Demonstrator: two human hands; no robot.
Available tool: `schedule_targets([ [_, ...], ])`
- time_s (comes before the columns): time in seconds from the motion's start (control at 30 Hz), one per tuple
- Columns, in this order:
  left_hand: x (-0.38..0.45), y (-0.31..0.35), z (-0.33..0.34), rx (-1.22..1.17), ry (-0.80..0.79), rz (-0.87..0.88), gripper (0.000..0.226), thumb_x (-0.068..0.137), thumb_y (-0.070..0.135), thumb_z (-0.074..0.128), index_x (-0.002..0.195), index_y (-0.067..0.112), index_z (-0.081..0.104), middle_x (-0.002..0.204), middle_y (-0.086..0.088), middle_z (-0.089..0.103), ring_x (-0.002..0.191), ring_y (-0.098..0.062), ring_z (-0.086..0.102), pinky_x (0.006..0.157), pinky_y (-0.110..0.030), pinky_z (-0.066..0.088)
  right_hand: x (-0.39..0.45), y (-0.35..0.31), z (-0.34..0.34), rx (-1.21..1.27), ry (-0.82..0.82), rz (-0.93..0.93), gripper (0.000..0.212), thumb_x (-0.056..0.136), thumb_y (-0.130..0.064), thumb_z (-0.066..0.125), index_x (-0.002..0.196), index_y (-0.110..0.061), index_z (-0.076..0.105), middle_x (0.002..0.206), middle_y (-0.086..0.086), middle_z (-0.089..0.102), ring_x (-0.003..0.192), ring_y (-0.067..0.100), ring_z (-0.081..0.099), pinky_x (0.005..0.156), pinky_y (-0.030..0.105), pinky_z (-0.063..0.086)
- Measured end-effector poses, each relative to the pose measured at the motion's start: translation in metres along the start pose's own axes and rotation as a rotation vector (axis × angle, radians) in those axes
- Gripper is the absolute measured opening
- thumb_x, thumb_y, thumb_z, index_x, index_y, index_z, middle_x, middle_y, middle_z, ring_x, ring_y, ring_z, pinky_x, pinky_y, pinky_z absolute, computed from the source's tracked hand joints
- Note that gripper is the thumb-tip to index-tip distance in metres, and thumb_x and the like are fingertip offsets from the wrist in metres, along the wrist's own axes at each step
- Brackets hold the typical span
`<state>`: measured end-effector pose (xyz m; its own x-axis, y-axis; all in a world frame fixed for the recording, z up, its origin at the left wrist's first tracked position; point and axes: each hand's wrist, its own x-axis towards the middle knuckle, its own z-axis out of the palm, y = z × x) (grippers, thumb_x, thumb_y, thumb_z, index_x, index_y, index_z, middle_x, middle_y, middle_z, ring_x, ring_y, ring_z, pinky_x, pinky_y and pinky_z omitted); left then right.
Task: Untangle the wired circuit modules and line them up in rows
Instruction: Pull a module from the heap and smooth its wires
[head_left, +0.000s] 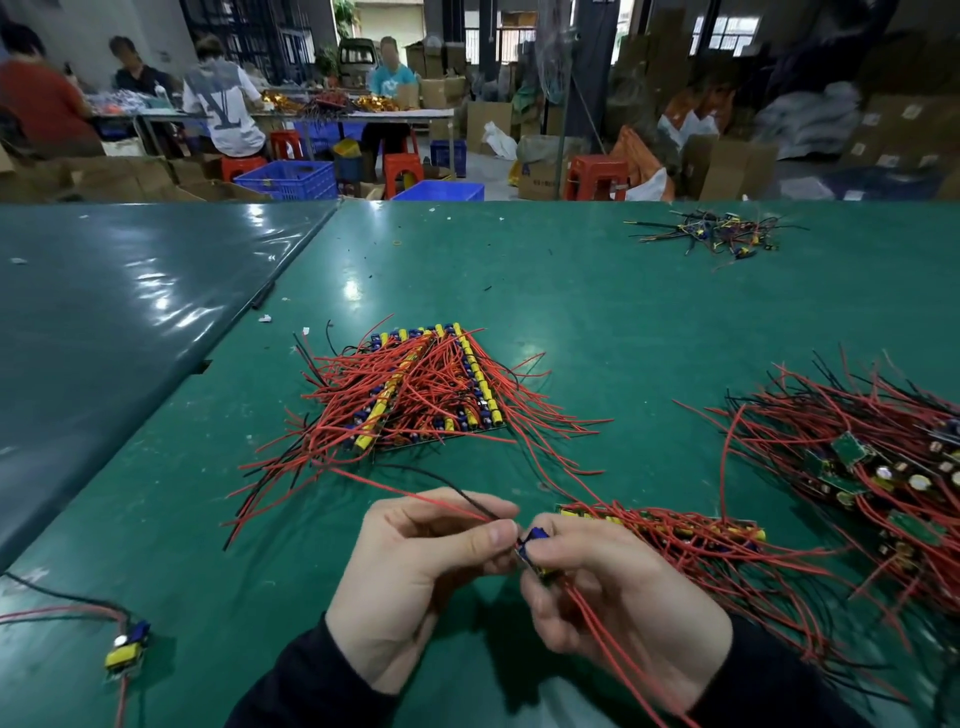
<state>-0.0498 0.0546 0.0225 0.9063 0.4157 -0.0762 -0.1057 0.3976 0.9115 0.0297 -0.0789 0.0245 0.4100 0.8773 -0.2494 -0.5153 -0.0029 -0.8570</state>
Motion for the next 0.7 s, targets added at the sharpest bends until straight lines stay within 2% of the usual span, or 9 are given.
schedule_targets([
  [0.07, 0.0, -0.001, 0.0, 0.089, 0.054, 0.06, 0.025, 0.042, 0.012, 0.079, 0.065, 0.003, 0.074, 0.061, -0.018, 0.067, 0.052, -0.02, 0.061, 0.053, -0.022, 0.052, 0.001, 0.003, 0.002, -0.13, 0.076, -0.138, 0.025, 0.059, -0.018, 0.074, 0.068, -0.01, 0.053, 0.052, 0.012, 0.057, 0.037, 0.018, 0.053, 0.038, 0.02, 0.038],
  [0.2, 0.0, -0.003, 0.002, 0.13, 0.082, 0.065, 0.022, 0.053, 0.01, 0.074, 0.072, -0.001, 0.074, 0.061, -0.017, 0.066, 0.053, -0.018, 0.06, 0.051, -0.021, 0.05, 0.003, 0.007, 0.001, -0.334, 0.18, -0.298, 0.021, 0.066, -0.01, 0.07, 0.07, -0.005, 0.05, 0.052, 0.011, 0.059, 0.037, 0.019, 0.053, 0.038, 0.02, 0.04],
  [0.3, 0.001, -0.001, 0.0, 0.15, 0.057, 0.049, 0.017, 0.058, 0.01, 0.071, 0.072, 0.0, 0.074, 0.057, -0.016, 0.063, 0.051, -0.017, 0.06, 0.049, -0.021, 0.05, 0.003, 0.006, 0.0, -0.313, 0.161, -0.233, 0.021, 0.064, -0.011, 0.069, 0.07, -0.004, 0.049, 0.05, 0.012, 0.059, 0.035, 0.021, 0.052, 0.036, 0.02, 0.037],
  [0.5, 0.0, 0.003, -0.002, 0.17, 0.016, 0.161, 0.021, 0.052, 0.014, 0.077, 0.068, 0.0, 0.074, 0.055, -0.012, 0.062, 0.048, -0.016, 0.056, 0.047, -0.02, 0.047, 0.003, 0.003, -0.004, -0.174, 0.03, -0.108, 0.02, 0.059, -0.016, 0.072, 0.064, -0.013, 0.053, 0.05, 0.013, 0.056, 0.035, 0.019, 0.051, 0.036, 0.018, 0.036],
  [0.6, 0.002, 0.008, -0.007, 0.158, -0.115, 0.089, 0.019, 0.052, 0.007, 0.087, 0.066, 0.004, 0.074, 0.052, -0.01, 0.059, 0.044, -0.015, 0.052, 0.046, -0.018, 0.044, 0.002, -0.001, -0.007, -0.106, -0.064, -0.066, 0.017, 0.057, -0.023, 0.069, 0.06, -0.016, 0.054, 0.048, 0.01, 0.053, 0.034, 0.018, 0.049, 0.037, 0.017, 0.036],
  [0.67, 0.002, 0.01, -0.01, 0.118, -0.201, -0.013, 0.025, 0.048, 0.021, 0.087, 0.065, 0.008, 0.074, 0.052, -0.007, 0.06, 0.041, -0.012, 0.052, 0.041, -0.016, 0.04, 0.002, -0.002, -0.007, -0.094, -0.133, -0.048, 0.021, 0.062, -0.027, 0.066, 0.063, -0.009, 0.055, 0.047, 0.009, 0.054, 0.033, 0.018, 0.05, 0.038, 0.018, 0.038],
  [0.7, 0.001, 0.011, -0.012, 0.099, -0.243, -0.054, 0.032, 0.044, 0.027, 0.09, 0.065, 0.009, 0.073, 0.053, -0.006, 0.061, 0.041, -0.011, 0.052, 0.039, -0.014, 0.039, 0.003, -0.001, -0.007, -0.115, -0.158, -0.038, 0.032, 0.067, -0.031, 0.064, 0.07, 0.001, 0.056, 0.047, 0.009, 0.056, 0.034, 0.017, 0.051, 0.038, 0.018, 0.039],
])
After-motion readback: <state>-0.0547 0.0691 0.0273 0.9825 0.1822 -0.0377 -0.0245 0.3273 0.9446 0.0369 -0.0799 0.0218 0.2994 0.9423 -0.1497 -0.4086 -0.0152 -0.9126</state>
